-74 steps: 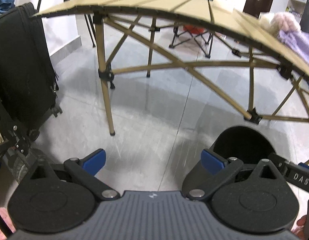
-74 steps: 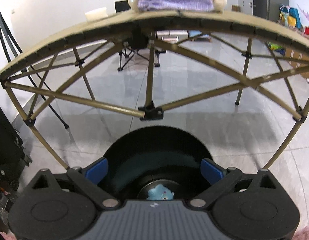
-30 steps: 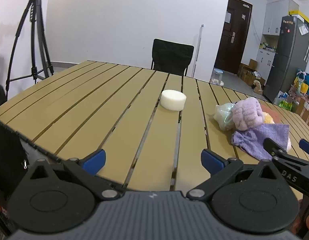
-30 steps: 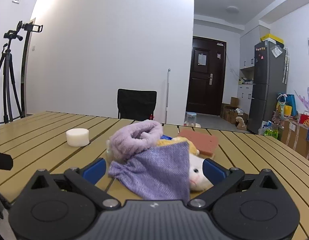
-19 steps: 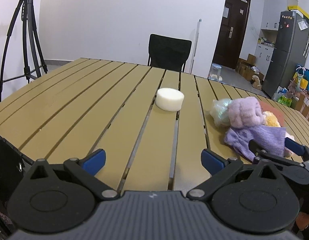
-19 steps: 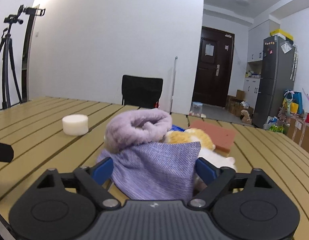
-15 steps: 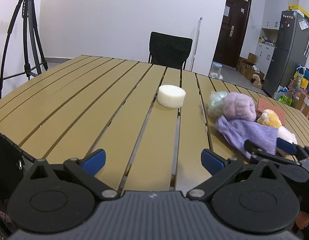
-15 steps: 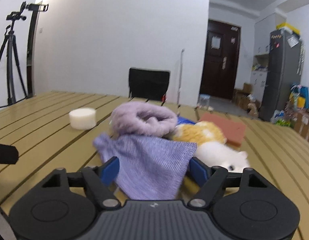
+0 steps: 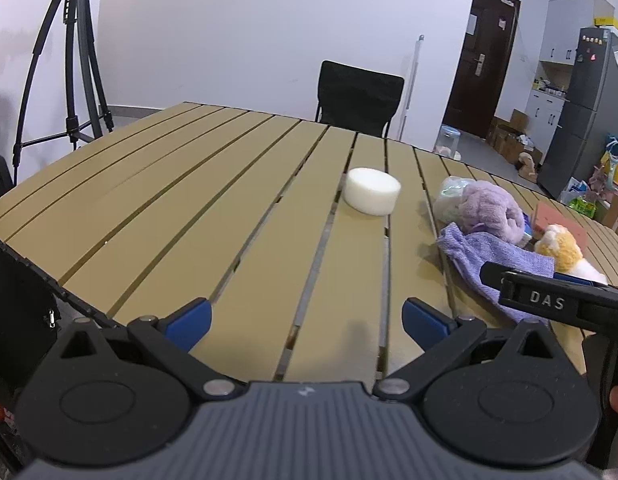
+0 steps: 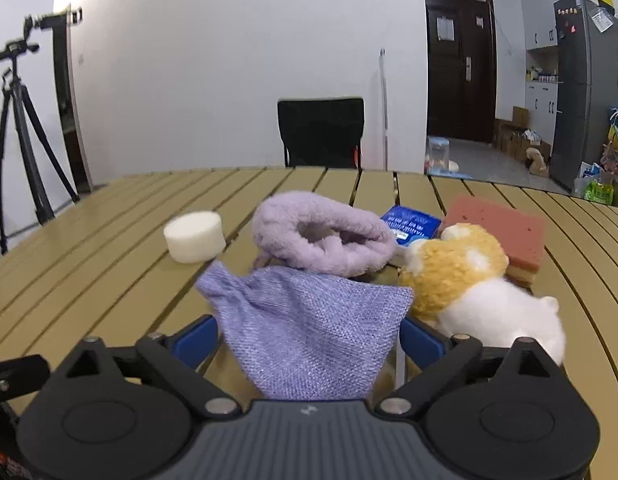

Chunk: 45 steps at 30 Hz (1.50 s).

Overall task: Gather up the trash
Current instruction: 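Reach the right tool toward the lavender cloth pouch, then close the right tool on the lavender cloth pouch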

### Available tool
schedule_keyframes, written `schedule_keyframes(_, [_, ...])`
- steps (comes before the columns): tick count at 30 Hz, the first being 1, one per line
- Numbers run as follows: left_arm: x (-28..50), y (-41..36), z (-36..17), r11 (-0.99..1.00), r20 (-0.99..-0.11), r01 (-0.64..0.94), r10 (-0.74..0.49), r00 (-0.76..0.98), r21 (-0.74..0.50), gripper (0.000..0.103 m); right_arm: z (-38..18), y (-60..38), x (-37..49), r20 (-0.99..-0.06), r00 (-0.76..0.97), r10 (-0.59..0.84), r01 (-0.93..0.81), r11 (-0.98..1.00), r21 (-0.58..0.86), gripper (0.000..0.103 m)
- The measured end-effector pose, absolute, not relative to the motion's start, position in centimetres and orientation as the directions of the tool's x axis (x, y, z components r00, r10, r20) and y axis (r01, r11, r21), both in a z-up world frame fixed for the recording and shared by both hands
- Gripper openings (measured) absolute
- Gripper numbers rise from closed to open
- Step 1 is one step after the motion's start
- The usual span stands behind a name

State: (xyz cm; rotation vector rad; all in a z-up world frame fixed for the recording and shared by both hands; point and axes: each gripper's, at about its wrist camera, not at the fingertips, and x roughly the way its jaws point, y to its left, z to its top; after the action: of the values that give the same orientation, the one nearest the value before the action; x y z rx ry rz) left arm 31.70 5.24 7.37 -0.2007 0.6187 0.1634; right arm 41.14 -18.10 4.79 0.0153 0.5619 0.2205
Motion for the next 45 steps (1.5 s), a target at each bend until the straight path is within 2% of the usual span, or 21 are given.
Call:
schedule_keyframes(8, [32.5,6.4,6.7,0.96,-0.611,-0.246,0.116,0.784,-0.134,0.103,4.3,-16.0,43.1,-0.574,0.796,0.193,-0.22,0.975,0.023,0.095])
schedule_keyframes(14, [32.4,6.6,6.7,0.957,-0.616,-0.258,0.123,0.778,-0.134,0.103,4.0,-15.1,43.3,-0.587,0.781,0.211,-0.262,0.965,-0.001,0.082])
schedule_keyframes(20, [32.4,6.7,6.9,0.956,-0.613,-0.259,0.123,0.781,-0.138,0.103,4.1,-15.0,42.5,-0.573,0.779,0.255,-0.302,0.953,0.013,0.063])
schedule_keyframes(25, [32.5,7.0,7.0,0.953,-0.613,-0.266,0.124,0.781,-0.147,0.103,4.2,-15.2,41.8,-0.552,0.77,0.319,-0.347,0.936,0.057,0.028])
schedule_keyframes(28, [32.6,7.3,7.1,0.95,-0.613,-0.271,0.124,0.78,-0.153,0.103,4.2,-15.0,41.3,-0.547,0.772,0.324,-0.351,0.935,0.058,0.019])
schedule_keyframes(34, [32.6,7.0,7.9,0.95,-0.595,-0.27,0.128,0.793,-0.155,0.103,4.2,-15.4,40.5,-0.528,0.787,0.319,-0.329,0.941,0.078,0.011])
schedule_keyframes(45, [33.8,5.2,9.3,0.957,-0.57,-0.243,0.114,0.814,-0.156,0.103,5.5,-19.3,39.0,-0.476,0.813,0.336,-0.286,0.942,0.175,0.01])
